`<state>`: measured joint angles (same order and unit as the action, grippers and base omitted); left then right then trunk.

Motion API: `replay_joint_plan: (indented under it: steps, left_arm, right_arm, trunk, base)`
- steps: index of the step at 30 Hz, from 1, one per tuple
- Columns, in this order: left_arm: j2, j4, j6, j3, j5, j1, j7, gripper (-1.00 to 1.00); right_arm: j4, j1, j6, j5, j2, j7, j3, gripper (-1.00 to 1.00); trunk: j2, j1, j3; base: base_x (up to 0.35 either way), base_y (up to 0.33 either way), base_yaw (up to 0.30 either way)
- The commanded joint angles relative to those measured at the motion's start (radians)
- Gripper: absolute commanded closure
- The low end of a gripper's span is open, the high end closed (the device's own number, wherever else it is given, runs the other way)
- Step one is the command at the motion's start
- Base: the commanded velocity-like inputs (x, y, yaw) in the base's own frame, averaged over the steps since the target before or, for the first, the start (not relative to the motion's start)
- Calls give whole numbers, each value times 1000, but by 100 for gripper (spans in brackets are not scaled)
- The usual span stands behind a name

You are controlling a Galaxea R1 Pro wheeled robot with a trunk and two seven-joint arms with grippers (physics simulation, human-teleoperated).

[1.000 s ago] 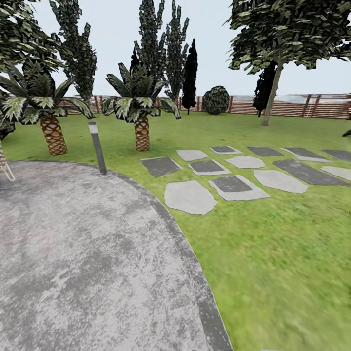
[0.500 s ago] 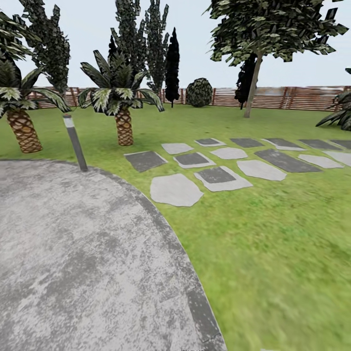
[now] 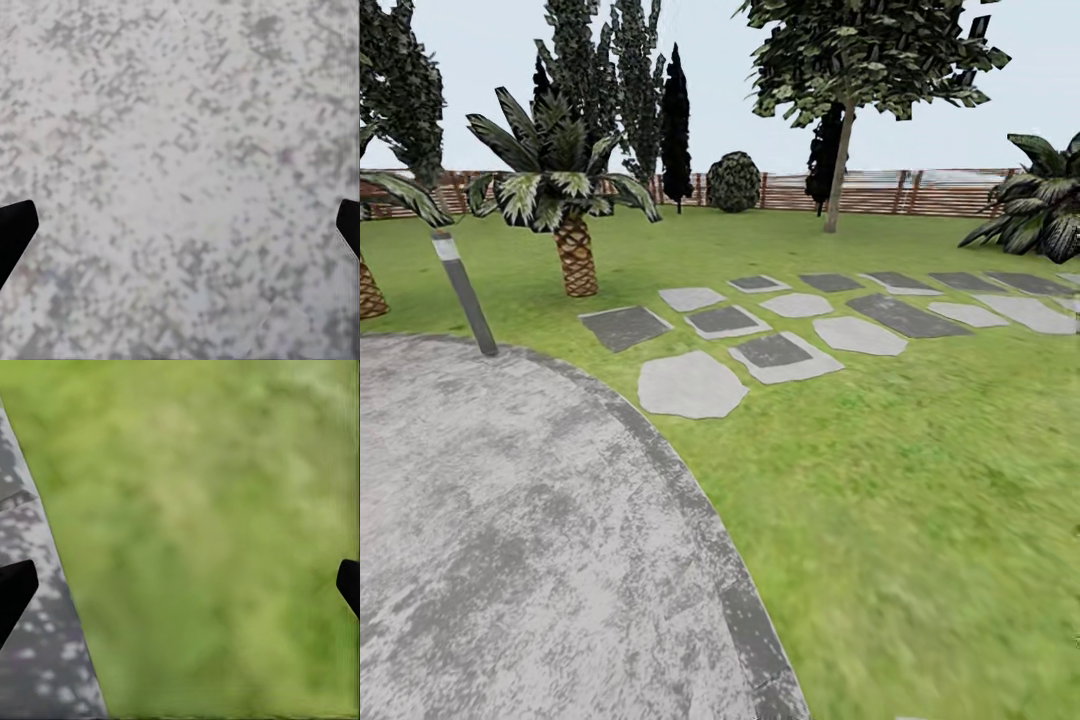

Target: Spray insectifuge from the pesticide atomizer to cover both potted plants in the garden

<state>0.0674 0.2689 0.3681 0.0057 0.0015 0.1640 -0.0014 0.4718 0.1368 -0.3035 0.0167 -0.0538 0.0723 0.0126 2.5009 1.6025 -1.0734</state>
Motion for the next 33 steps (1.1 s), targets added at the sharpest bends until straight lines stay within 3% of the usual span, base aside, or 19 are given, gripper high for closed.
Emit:
replay_joint_plan:
  steps: [1,33]
  left_arm:
    - [0,0,3,0,0,0,0,-100]
    - [0,0,3,0,0,0,-1,-100]
  right_arm:
    - [-1,0,-3,2,0,1,0,-100]
    - [-1,0,-3,2,0,1,0,-100]
  trunk:
    - [0,0,-2]
    - [0,0,-41]
  base:
    - [0,0,-219]
    - [0,0,-219]
